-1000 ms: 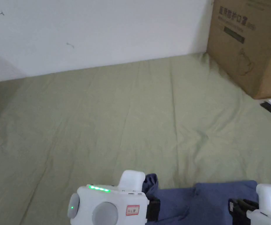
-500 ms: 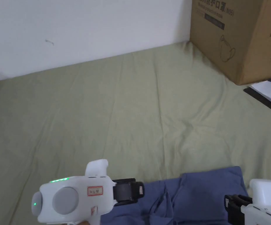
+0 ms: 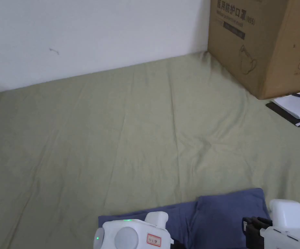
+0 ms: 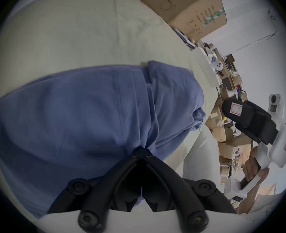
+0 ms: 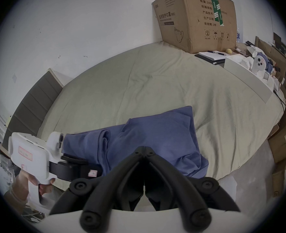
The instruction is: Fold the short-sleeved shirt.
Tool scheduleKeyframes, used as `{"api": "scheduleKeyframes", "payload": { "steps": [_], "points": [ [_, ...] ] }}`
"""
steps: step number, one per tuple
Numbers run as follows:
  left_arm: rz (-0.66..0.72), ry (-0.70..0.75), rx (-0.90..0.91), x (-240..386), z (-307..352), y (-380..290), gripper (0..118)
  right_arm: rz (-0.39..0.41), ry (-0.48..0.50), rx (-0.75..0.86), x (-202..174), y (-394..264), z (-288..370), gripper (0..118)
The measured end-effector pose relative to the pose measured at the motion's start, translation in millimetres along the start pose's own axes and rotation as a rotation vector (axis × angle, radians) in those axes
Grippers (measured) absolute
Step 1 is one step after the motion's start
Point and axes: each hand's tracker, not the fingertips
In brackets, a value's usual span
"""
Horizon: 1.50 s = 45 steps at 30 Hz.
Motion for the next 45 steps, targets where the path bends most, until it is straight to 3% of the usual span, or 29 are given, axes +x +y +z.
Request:
{"api": "scheduleKeyframes", "payload": {
  "steps": [8,9,11,12,13,22,25,29,30,33,34,35,37,38,41,45],
  "points": [
    [-0.032,-0.091,0.130,-8,55,7,3,0.026,0.002,-0.002,-14,2,4,0],
    [-0.013,-0.119,0.159,-16,71,4,28,0.034,0.009,-0.002,-17,3,4,0],
    [0.036,-0.157,0.209,-42,98,-5,90,0.057,0.014,0.000,-26,5,2,0],
    [0.069,-0.176,0.243,-56,111,-11,110,0.072,0.018,-0.001,-30,6,2,0],
    [0.108,-0.205,0.291,-74,126,-19,111,0.086,0.021,-0.003,-35,7,1,0],
    [0.547,-0.348,0.468,-227,152,-55,111,0.218,0.042,-0.061,-77,6,-20,0],
    [0.562,-0.437,0.417,-222,134,-58,111,0.264,0.024,-0.068,-89,2,-26,0],
    [0.464,-0.464,0.267,-212,92,-50,110,0.241,0.030,-0.097,-100,8,-29,0],
    [0.427,-0.503,0.272,-206,86,-48,107,0.232,0.037,-0.096,-101,9,-29,0],
    [0.400,-0.540,0.247,-186,78,-41,58,0.248,0.037,-0.084,-108,11,-31,0],
    [0.410,-0.422,0.197,-185,72,-37,58,0.249,0.041,-0.086,-108,13,-32,0],
    [0.411,-0.320,0.158,-194,64,-33,9,0.246,0.048,-0.088,-109,14,-31,0],
    [0.396,-0.454,0.203,-203,71,-38,7,0.243,0.058,-0.083,-110,15,-29,0],
    [0.396,-0.451,0.217,-202,79,-39,8,0.248,0.056,-0.079,-111,16,-26,0],
    [0.284,-0.372,0.229,-200,98,-36,8,0.243,0.050,-0.061,-109,18,-23,0],
    [0.257,-0.273,0.223,-213,134,-38,7,0.213,0.057,-0.051,-108,18,-22,0]
  ]
}}
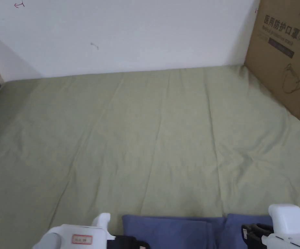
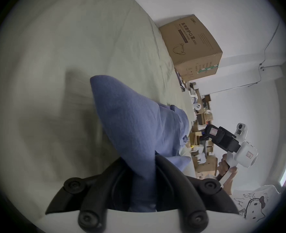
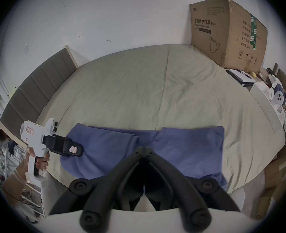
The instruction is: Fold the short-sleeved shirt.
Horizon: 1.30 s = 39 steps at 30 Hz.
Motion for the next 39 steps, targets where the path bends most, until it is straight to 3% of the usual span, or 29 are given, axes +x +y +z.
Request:
{"api": "scheduleKeyframes", "payload": {
  "steps": [8,15,25,28,31,33,34,35,36,37,38,39],
  "points": [
    [0.078,0.278,0.079,-25,111,-6,7,-0.003,0.026,0.007,0,-10,4,0],
    [0.035,0.424,0.095,25,121,-4,7,-0.046,0.051,0.005,15,-19,2,0],
    [-0.152,0.460,0.002,182,44,0,7,-0.153,0.010,0.059,73,-20,19,0],
    [-0.195,0.425,-0.080,196,-7,8,8,-0.188,-0.005,0.066,92,-23,21,0],
    [-0.204,0.479,-0.149,202,-69,13,8,-0.253,-0.021,0.073,108,-29,27,0],
    [-0.237,0.479,-0.189,202,-105,15,16,-0.281,-0.032,0.078,117,-36,31,0],
    [-0.230,0.477,-0.199,201,-120,14,26,-0.296,-0.037,0.077,120,-39,32,0],
    [-0.213,0.453,-0.211,199,-130,15,45,-0.308,-0.042,0.076,124,-41,34,0],
    [-0.190,0.415,-0.219,199,-137,15,75,-0.315,-0.042,0.073,126,-44,35,0],
    [-0.164,0.376,-0.222,201,-142,15,93,-0.322,-0.044,0.064,127,-45,36,0],
    [-0.148,0.337,-0.226,199,-142,16,103,-0.323,-0.049,0.058,128,-47,37,0],
    [-0.138,0.317,-0.227,200,-139,18,105,-0.322,-0.052,0.054,129,-49,37,0]
  ]
}}
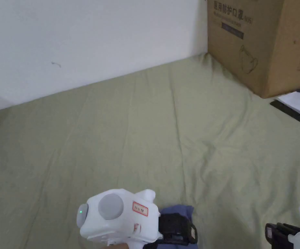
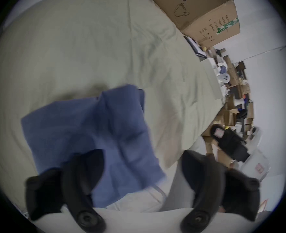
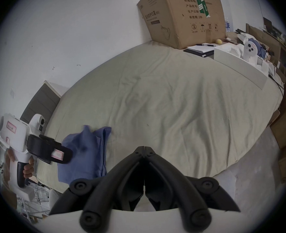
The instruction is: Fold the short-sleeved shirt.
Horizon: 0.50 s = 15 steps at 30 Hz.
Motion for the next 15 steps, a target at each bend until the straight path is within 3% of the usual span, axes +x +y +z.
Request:
{"api": "scheduleKeyframes", "payload": {
  "steps": [5,9,10,12,15],
  "points": [
    [0.006,0.080,0.094,-11,43,-6,104,-0.003,0.014,-0.021,1,-3,-5,0],
    [0.045,0.123,0.152,-46,68,-13,66,0.013,0.024,-0.023,-6,-4,-10,0],
    [0.068,0.128,0.180,-53,69,-15,66,0.015,0.034,-0.025,-9,-4,-10,0],
    [0.078,0.126,0.174,-59,61,-20,9,0.022,0.043,-0.024,-15,-4,-12,0],
    [0.044,0.042,0.128,-65,32,-21,6,0.036,0.051,-0.029,-20,-3,-14,0]
  ]
}}
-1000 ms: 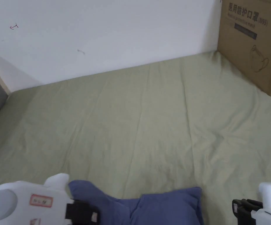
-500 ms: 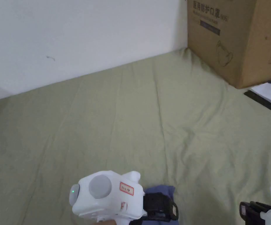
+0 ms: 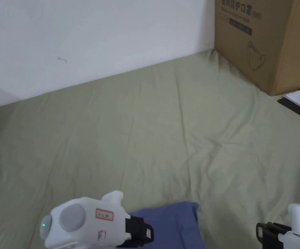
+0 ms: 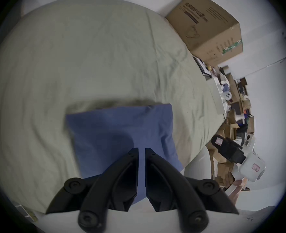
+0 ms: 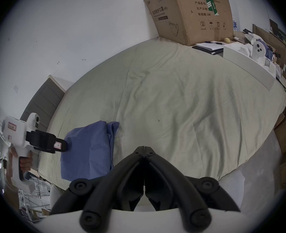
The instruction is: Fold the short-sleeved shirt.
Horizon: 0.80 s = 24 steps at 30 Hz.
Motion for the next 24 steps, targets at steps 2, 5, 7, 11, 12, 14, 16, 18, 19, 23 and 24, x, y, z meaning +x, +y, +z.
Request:
{"api": "scheduleKeyframes", "payload": {
  "steps": [2,5,7,11,12,14,16,18,19,23,24],
  "points": [
    [-0.025,-0.051,-0.014,6,-20,-4,5,0.005,0.002,-0.005,-1,0,0,0],
    [0.001,-0.150,-0.056,23,-50,-5,5,0.006,-0.004,-0.011,1,-1,-1,0],
    [-0.035,-0.140,-0.073,33,-67,-4,5,0.005,-0.012,-0.017,4,-2,-1,0],
    [-0.050,-0.044,-0.111,45,-97,1,5,0.000,-0.034,-0.028,8,-4,2,0],
    [-0.071,-0.073,-0.105,49,-101,1,5,0.001,-0.036,-0.030,8,-5,3,0],
    [-0.049,-0.065,-0.111,51,-103,3,5,0.009,-0.040,-0.032,6,-4,5,0],
    [-0.058,-0.091,-0.103,48,-97,5,5,0.027,-0.036,-0.030,1,-4,7,0],
    [-0.071,-0.117,-0.068,46,-82,3,5,0.053,-0.024,-0.031,-7,-1,6,0],
    [-0.078,-0.136,-0.043,43,-70,2,5,0.070,-0.018,-0.034,-13,0,5,0],
    [-0.077,-0.188,0.066,26,-7,-11,5,0.193,0.037,-0.053,-48,7,-8,0],
    [-0.070,-0.179,0.086,15,6,-12,5,0.228,0.058,-0.055,-58,8,-13,0]
  ]
}}
